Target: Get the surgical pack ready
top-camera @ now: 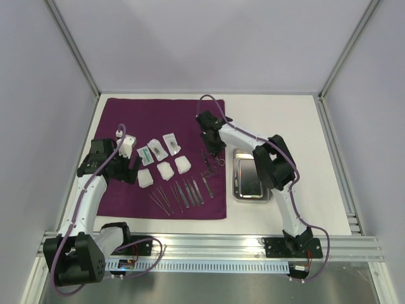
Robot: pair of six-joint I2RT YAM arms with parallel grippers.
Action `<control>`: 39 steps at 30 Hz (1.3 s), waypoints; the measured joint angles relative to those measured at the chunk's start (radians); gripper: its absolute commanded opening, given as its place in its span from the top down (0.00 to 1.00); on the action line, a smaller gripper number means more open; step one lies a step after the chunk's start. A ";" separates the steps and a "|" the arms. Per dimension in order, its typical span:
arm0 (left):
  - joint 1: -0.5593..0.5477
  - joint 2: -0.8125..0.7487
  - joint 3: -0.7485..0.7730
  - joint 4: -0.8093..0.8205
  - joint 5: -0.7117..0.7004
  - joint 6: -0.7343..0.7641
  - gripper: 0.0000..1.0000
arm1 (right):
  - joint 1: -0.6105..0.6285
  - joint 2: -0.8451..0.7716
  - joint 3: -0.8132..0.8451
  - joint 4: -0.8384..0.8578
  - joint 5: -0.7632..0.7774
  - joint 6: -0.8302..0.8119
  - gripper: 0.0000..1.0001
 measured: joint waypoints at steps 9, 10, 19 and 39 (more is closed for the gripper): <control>0.000 0.000 0.000 -0.006 0.000 0.000 0.00 | -0.001 -0.024 -0.036 0.032 -0.013 0.011 1.00; 0.000 0.000 0.000 -0.006 0.000 0.000 0.00 | -0.002 -0.031 -0.047 0.042 -0.016 0.017 1.00; 0.000 0.000 0.000 -0.007 0.000 0.000 0.00 | -0.002 -0.172 -0.135 0.131 -0.056 0.070 0.99; 0.000 -0.001 0.000 -0.014 0.001 0.000 0.00 | -0.002 -0.103 -0.104 0.105 -0.043 0.077 0.77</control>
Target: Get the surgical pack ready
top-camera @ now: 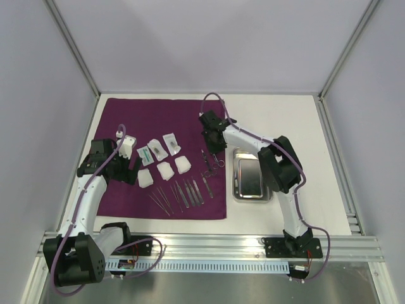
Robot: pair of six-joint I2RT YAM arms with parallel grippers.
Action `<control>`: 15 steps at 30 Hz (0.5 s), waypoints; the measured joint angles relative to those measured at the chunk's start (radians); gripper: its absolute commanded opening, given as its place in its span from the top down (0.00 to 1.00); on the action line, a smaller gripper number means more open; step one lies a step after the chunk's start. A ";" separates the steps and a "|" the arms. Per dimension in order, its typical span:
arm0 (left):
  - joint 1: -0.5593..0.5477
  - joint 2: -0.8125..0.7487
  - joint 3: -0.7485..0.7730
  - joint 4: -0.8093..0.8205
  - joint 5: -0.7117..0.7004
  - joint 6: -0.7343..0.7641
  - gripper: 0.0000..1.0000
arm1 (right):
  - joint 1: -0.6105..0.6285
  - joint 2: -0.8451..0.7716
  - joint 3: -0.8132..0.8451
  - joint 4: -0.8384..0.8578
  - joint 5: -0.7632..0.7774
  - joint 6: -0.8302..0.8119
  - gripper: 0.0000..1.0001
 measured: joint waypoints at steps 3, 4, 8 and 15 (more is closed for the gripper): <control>0.000 0.000 0.000 0.000 0.001 0.000 0.00 | 0.000 0.039 0.020 -0.033 0.018 -0.008 0.77; 0.000 0.000 0.000 0.000 0.001 0.000 0.00 | 0.000 0.047 0.026 -0.038 0.022 -0.010 0.77; 0.000 0.000 0.001 -0.001 0.003 0.000 0.00 | 0.000 0.067 0.048 -0.056 0.030 -0.018 0.77; 0.000 0.000 0.006 -0.007 0.003 0.000 0.00 | 0.000 0.081 0.064 -0.063 0.032 -0.018 0.83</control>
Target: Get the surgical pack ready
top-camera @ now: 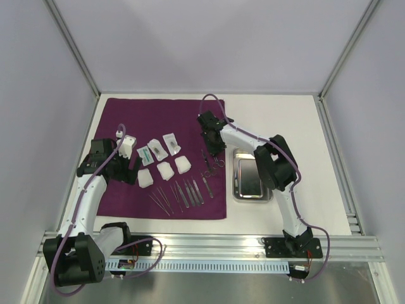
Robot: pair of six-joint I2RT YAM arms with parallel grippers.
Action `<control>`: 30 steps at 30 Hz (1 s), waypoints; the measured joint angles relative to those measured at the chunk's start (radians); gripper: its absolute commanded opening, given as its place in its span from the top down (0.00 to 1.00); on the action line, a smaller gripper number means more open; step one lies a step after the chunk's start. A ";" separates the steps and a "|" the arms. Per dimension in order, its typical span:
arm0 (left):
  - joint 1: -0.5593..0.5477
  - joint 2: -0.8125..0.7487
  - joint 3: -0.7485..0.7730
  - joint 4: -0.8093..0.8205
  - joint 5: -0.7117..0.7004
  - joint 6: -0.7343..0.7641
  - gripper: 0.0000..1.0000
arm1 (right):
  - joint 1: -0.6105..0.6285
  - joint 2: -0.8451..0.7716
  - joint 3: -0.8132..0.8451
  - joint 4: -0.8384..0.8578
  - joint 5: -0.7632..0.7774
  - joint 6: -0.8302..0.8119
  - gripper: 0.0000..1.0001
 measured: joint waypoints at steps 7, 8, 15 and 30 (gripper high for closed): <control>0.000 0.000 0.000 0.000 0.000 0.000 0.00 | 0.000 0.001 0.002 -0.001 -0.002 0.000 0.99; 0.000 0.000 0.000 0.000 0.000 0.000 0.00 | 0.000 0.001 0.002 -0.001 -0.002 0.000 1.00; 0.000 0.000 0.000 -0.001 0.000 0.000 0.00 | 0.000 -0.025 -0.040 0.037 -0.002 0.005 1.00; 0.000 -0.001 0.000 -0.007 0.014 0.000 0.00 | 0.000 -0.097 -0.143 0.091 0.000 0.020 1.00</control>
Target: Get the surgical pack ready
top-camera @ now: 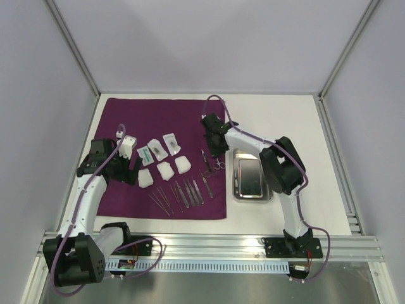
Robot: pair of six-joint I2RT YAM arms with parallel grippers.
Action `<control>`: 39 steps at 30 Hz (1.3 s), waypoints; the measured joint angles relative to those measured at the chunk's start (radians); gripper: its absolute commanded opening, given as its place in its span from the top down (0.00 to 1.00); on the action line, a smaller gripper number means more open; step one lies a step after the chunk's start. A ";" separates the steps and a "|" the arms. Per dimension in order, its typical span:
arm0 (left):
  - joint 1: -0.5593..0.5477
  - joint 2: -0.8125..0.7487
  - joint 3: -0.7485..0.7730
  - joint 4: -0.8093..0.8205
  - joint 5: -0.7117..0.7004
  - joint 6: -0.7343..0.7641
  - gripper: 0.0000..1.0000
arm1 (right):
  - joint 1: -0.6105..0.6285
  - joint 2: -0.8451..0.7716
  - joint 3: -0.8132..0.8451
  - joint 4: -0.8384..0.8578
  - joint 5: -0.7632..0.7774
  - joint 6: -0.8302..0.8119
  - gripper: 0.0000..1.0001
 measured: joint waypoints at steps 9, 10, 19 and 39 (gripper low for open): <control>0.000 -0.035 0.005 -0.008 0.001 0.001 0.00 | 0.001 -0.034 -0.024 0.031 -0.009 0.019 0.99; 0.000 -0.042 0.006 -0.008 0.001 0.001 0.00 | 0.004 -0.036 -0.031 0.034 -0.009 0.020 1.00; 0.000 -0.045 0.016 -0.009 0.001 0.000 0.00 | 0.012 -0.059 -0.074 0.045 -0.001 0.025 0.99; 0.000 -0.006 0.017 -0.008 0.000 0.000 0.00 | 0.020 -0.094 -0.140 -0.041 0.013 0.019 0.75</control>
